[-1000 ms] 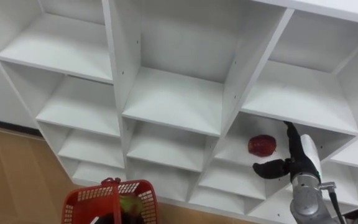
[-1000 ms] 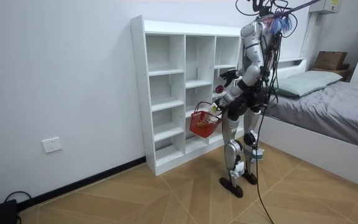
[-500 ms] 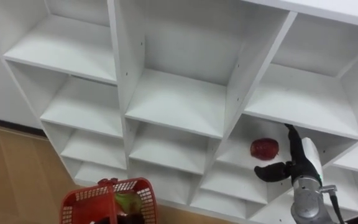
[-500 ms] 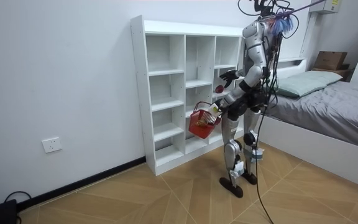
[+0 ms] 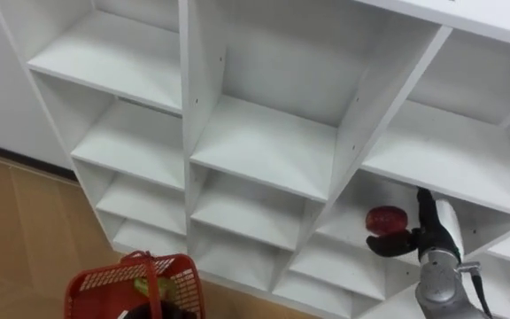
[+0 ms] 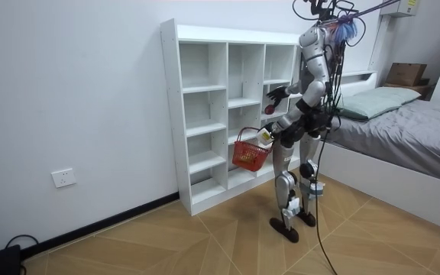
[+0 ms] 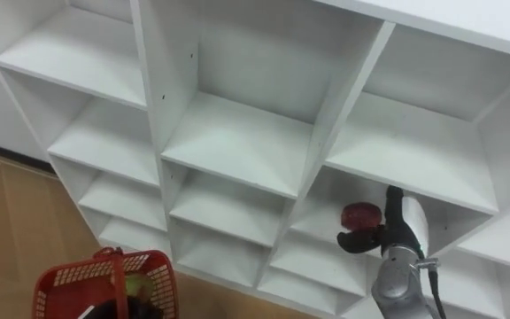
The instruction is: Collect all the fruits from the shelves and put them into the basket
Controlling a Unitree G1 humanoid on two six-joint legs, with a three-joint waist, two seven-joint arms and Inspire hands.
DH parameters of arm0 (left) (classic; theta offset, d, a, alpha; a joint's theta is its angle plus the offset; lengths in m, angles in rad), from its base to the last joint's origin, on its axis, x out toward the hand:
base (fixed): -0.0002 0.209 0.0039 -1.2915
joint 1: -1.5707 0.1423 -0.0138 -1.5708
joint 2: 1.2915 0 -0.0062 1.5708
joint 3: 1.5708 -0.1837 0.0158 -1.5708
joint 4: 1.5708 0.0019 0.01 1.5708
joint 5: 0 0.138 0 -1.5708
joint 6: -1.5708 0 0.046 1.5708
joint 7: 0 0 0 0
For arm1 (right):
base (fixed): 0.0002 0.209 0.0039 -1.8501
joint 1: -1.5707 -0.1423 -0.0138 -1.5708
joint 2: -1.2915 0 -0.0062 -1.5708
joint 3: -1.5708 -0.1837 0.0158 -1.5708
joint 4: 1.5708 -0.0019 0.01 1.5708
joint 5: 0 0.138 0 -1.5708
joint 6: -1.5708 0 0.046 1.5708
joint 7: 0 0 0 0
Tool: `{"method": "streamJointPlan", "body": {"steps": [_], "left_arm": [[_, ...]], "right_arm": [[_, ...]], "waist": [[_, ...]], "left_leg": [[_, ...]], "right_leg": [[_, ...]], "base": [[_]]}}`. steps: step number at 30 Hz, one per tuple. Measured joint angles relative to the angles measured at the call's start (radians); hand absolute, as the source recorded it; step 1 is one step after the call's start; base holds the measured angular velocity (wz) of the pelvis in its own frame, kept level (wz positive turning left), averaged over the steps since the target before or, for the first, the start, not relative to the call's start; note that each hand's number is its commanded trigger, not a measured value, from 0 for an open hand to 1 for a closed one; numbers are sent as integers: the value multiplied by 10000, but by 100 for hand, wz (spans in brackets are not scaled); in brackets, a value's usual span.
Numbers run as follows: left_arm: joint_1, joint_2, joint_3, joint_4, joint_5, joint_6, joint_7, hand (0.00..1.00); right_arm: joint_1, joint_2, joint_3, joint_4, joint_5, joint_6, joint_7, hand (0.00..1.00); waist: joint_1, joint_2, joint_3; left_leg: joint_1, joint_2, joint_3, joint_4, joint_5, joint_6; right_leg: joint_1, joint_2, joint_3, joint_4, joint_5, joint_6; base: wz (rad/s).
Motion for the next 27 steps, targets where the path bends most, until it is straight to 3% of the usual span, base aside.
{"method": "streamJointPlan", "body": {"steps": [1,21,27], "left_arm": [[-12,0,0,0,-6,1,0,100],[-43,267,-4,-2,103,25,-10,100],[-26,384,-3,42,124,27,-10,100]], "right_arm": [[-74,0,91,33,4,0,-15,0],[-209,-9,163,404,-21,91,62,0],[-714,-179,144,1140,-32,95,67,0]], "waist": [[-1,18,35],[18,-5,6],[12,43,44]], "left_leg": [[-9,0,-2,-1,0,0],[-347,38,-35,157,-6,-9],[-511,55,-34,315,-6,-9]], "right_leg": [[-5,1,-7,-3,2,-2],[-317,-25,-222,170,9,-22],[-467,-46,-251,301,14,-49]], "base": [[0],[0],[0]]}}
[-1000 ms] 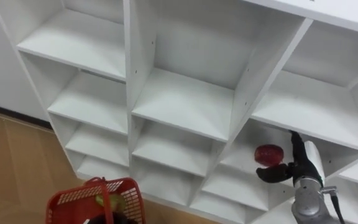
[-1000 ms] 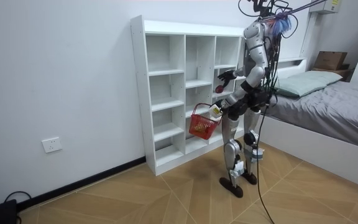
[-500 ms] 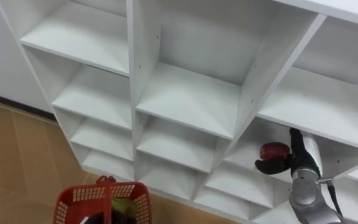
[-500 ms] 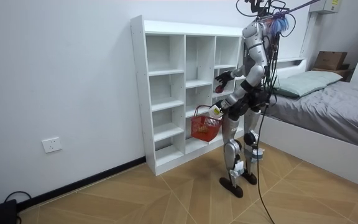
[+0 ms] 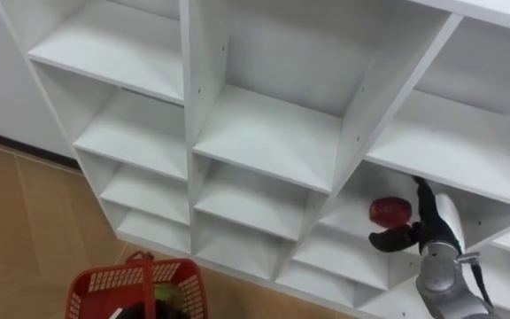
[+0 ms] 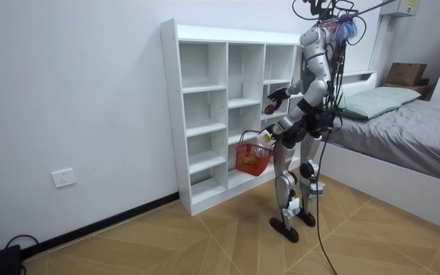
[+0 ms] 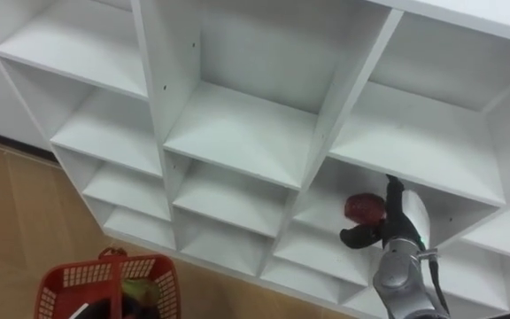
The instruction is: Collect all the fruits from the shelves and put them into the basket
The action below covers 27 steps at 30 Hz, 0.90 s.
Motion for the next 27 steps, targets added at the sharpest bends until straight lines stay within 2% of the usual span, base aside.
{"method": "streamJointPlan", "body": {"steps": [13,22,27], "left_arm": [[-45,33,7,187,82,-2,9,100],[-87,4,-3,221,135,-2,17,100],[-237,0,-67,381,92,-2,17,100]], "right_arm": [[-735,-154,-20,797,-86,-13,145,0],[-1116,-524,-122,773,-488,-5,547,0],[-1255,-564,-122,770,-518,-5,559,0]], "waist": [[63,20,39],[-1,36,59],[2,73,83]], "left_leg": [[-240,3,32,20,7,-5],[-503,-6,30,141,8,-3],[-736,5,45,230,9,-2]], "right_leg": [[-334,-33,5,162,-16,-24],[-471,-37,-15,207,-13,-26],[-712,-67,-23,375,-17,-32]], "base": [[-1],[0],[0]]}}
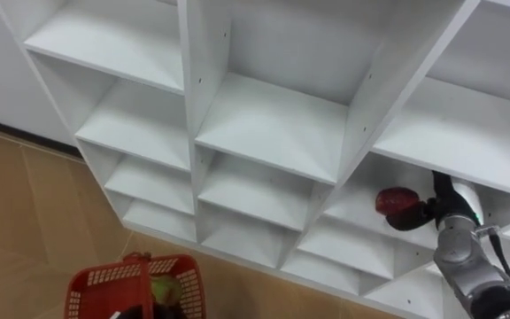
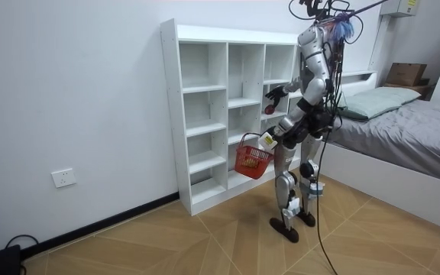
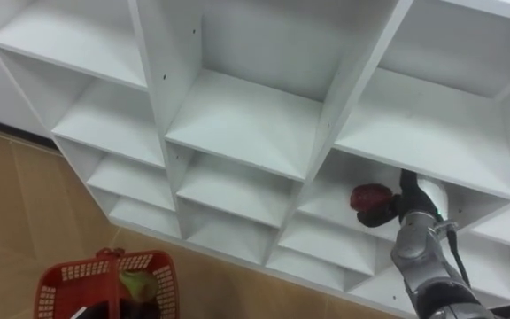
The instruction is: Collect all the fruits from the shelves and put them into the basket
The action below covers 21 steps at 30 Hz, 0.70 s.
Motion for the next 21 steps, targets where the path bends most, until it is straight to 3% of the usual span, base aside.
{"method": "streamJointPlan", "body": {"steps": [11,17,21], "left_arm": [[-509,-16,-324,591,-72,5,174,100],[-910,-74,-704,918,-23,70,362,100],[-1129,-109,-754,1129,-69,68,421,100]], "right_arm": [[-619,-13,-36,12,-379,5,-35,0],[-855,-25,-70,148,-374,5,-39,0],[-907,-42,-73,292,-363,6,-24,0]], "waist": [[-4,111,12],[63,364,59],[147,382,73]], "left_leg": [[-436,-60,-12,48,88,28],[-795,-55,-26,213,100,32],[-1020,-58,-4,308,102,35]], "right_leg": [[-535,-82,24,189,-17,-6],[-950,-125,-6,490,-12,-14],[-1184,-152,12,568,-22,-30]], "base": [[0],[1],[-1]]}}
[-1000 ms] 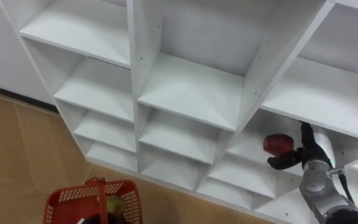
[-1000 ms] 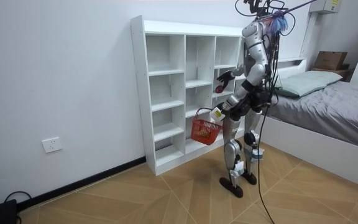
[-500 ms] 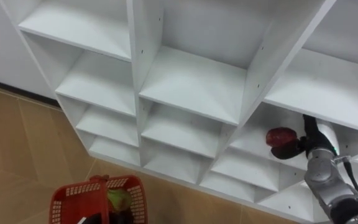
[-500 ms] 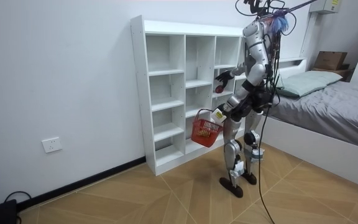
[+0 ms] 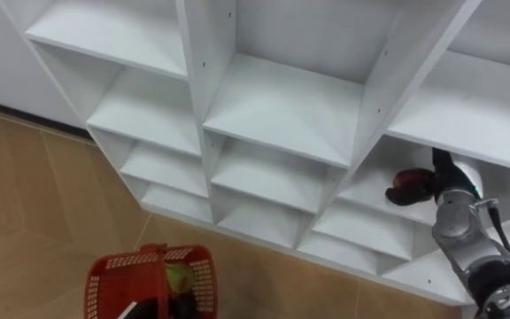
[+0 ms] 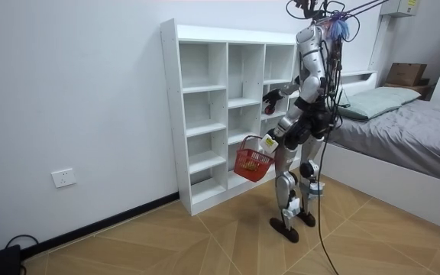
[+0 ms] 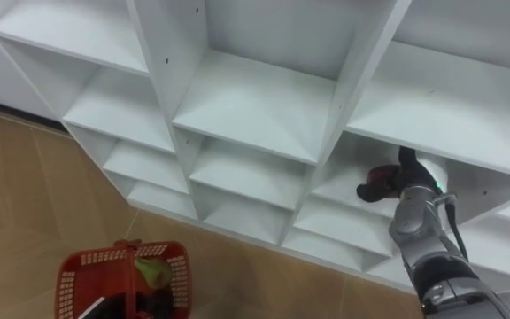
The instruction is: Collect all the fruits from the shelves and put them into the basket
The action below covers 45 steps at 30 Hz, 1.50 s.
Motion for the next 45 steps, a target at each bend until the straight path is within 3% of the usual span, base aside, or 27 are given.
{"method": "streamJointPlan", "body": {"steps": [5,12,22,36,37,38,39,45], "left_arm": [[-325,-95,-82,263,3,24,10,100],[-877,-86,-294,452,1,175,20,100],[-1260,-96,-493,444,6,180,166,100],[-1491,-193,-556,567,6,217,186,100],[-1513,-194,-565,567,6,225,203,100],[-1530,-203,-565,568,9,237,210,100],[-1555,-210,-563,568,15,293,228,100],[-1672,-210,-561,602,55,423,229,100]], "right_arm": [[-196,-10,-11,110,-32,14,1,0],[-717,-60,-29,512,-75,160,13,0],[-870,-324,-164,508,-180,198,-482,0],[-1253,-373,-315,516,-423,460,-418,0],[-1329,-389,-430,516,-422,466,-427,42],[-1352,-399,-494,516,-421,471,-427,64],[-1374,-401,-598,516,-424,509,-424,100],[-1448,-408,-593,521,-429,596,-35,100]], "waist": [[211,-17,29],[376,-137,173],[403,-164,220],[384,-113,266],[376,-115,267],[379,-114,267],[378,-115,267],[320,-138,279]], "left_leg": [[-238,-26,183,12,92,62],[-762,-48,219,77,182,44],[-1552,-37,253,370,193,37],[-1865,-41,369,329,233,24],[-1921,-41,366,329,243,20],[-1934,-41,362,339,248,18],[-1936,-48,353,348,262,14],[-1933,-70,348,330,279,22]], "right_leg": [[-420,-122,25,296,-5,-7],[-1008,-196,23,502,-34,-59],[-1843,-223,49,852,-39,-95],[-2247,-298,-3,964,-61,-163],[-2303,-297,-6,965,-59,-166],[-2319,-296,-9,966,-57,-169],[-2328,-298,-14,964,-56,-171],[-2331,-310,-1,958,-56,-170]], "base": [[-7],[-1],[-1],[-3],[0],[0],[0],[0]]}}
